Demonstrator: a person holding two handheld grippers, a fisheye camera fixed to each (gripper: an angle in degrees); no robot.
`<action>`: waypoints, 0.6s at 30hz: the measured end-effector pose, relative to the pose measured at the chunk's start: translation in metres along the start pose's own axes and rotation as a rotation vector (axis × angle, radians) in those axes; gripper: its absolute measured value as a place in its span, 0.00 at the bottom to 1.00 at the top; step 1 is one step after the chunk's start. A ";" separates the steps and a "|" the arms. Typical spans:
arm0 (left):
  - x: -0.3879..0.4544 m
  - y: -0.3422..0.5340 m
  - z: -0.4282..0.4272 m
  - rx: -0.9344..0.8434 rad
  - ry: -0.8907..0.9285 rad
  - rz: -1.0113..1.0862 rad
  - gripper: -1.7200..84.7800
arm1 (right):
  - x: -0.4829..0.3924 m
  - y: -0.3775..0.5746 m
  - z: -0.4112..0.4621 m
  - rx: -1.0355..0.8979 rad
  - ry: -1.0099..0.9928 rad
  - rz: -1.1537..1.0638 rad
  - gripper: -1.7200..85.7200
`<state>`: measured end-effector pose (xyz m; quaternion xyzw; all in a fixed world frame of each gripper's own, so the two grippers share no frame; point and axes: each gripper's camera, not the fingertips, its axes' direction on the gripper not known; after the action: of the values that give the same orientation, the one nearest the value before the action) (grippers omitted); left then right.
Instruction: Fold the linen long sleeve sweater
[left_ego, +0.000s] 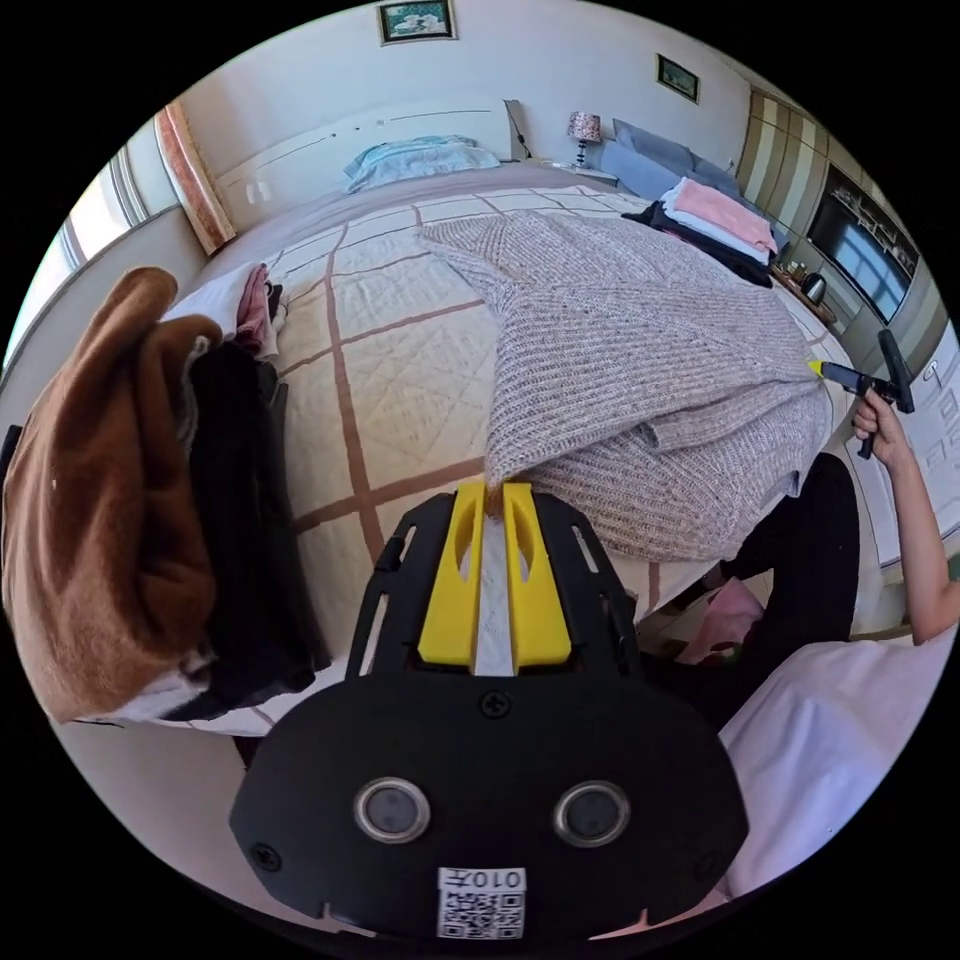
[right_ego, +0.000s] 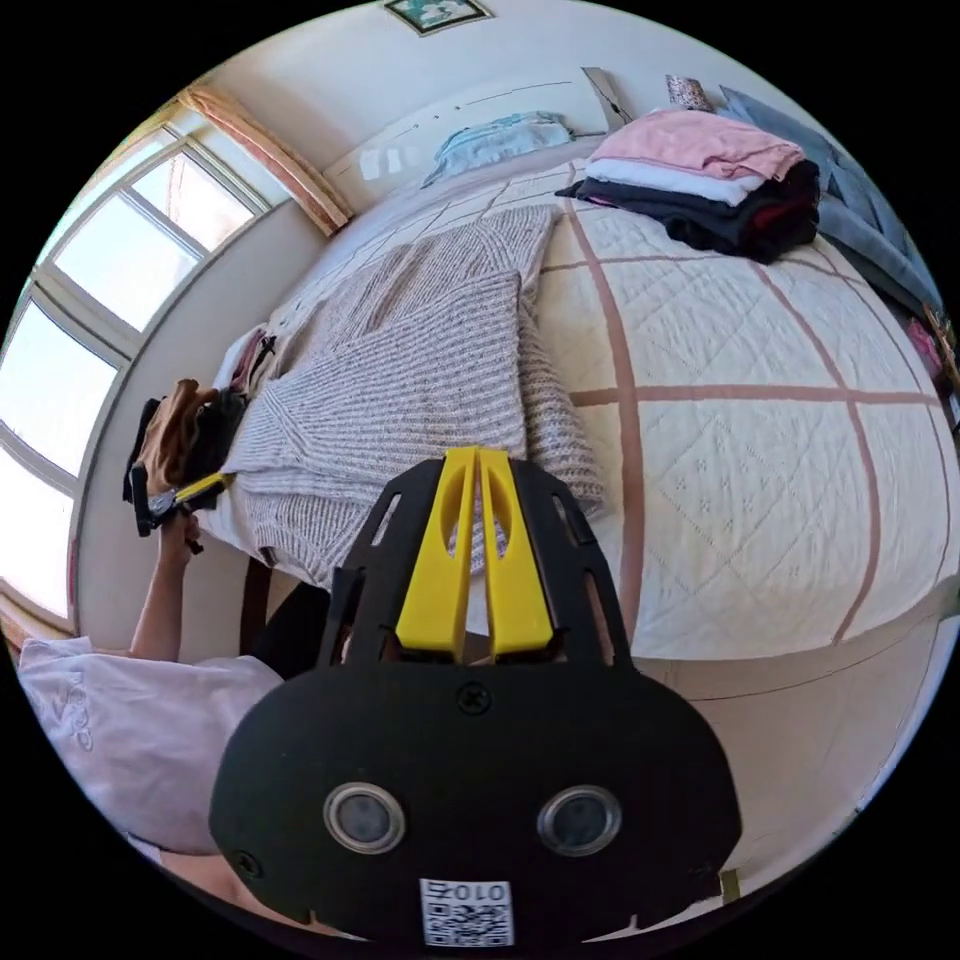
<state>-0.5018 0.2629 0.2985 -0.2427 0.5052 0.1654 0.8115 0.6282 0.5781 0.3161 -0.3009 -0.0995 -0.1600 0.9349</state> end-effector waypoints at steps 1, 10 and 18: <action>0.001 0.001 -0.006 0.011 -0.008 0.007 0.07 | -0.011 0.008 -0.013 0.063 0.031 -0.044 0.06; 0.087 0.032 -0.039 0.117 -0.255 0.443 0.10 | -0.082 0.069 0.004 0.051 0.427 -0.342 0.08; 0.093 -0.058 -0.047 0.223 -0.145 0.360 0.09 | -0.103 0.019 -0.026 0.190 0.357 -0.324 0.11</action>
<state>-0.4665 0.1902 0.2109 -0.0450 0.4959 0.2680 0.8248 0.5420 0.6017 0.2564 -0.1589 0.0057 -0.3480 0.9239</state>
